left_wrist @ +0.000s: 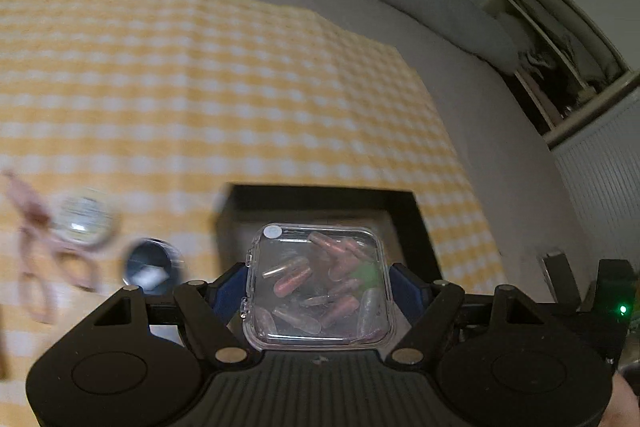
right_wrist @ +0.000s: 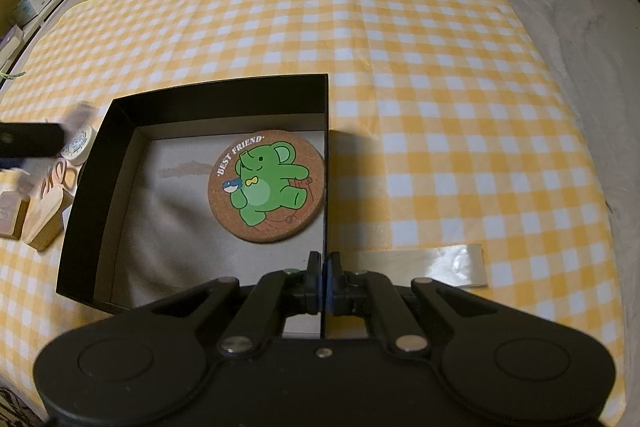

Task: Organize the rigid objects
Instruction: 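Carry the clear case into the box and set it on the cork coaster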

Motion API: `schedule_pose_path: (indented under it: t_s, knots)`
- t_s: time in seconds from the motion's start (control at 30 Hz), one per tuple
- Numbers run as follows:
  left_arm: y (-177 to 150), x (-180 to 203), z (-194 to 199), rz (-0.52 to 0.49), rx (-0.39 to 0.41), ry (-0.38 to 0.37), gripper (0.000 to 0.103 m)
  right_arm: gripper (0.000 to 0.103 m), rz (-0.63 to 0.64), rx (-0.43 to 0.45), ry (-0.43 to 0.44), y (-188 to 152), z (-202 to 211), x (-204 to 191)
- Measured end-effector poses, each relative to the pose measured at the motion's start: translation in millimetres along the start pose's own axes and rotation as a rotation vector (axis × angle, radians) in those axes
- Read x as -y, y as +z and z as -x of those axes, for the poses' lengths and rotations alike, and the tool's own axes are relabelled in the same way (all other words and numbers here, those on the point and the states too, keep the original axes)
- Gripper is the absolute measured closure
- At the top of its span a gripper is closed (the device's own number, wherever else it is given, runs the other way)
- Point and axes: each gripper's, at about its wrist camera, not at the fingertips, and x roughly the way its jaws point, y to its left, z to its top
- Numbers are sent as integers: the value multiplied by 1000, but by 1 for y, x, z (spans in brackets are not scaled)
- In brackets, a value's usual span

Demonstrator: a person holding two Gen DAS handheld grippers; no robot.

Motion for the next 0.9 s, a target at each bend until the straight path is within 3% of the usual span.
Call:
schedule_pose_path:
  t_s: [0.2,0.43,0.63,0.7,0.9]
  knots:
    - [-4,32,-65,13,-78,-9,26,100,-5,-2,7,0,1,-1]
    - [-2,46,-112,117,-72,-13,26,99,1,-6,10,-4,4,-4]
    - [3,43,-128,172,-25,12,25,99,-13,-7,20,-4,6,-1]
    - [3,40,-132,196,-17,-7,14,99,-7,-8,20,-3,6,-1]
    - [5,41,-135,203,-14,-53,11,99,-6,-12,18,-1,5,0]
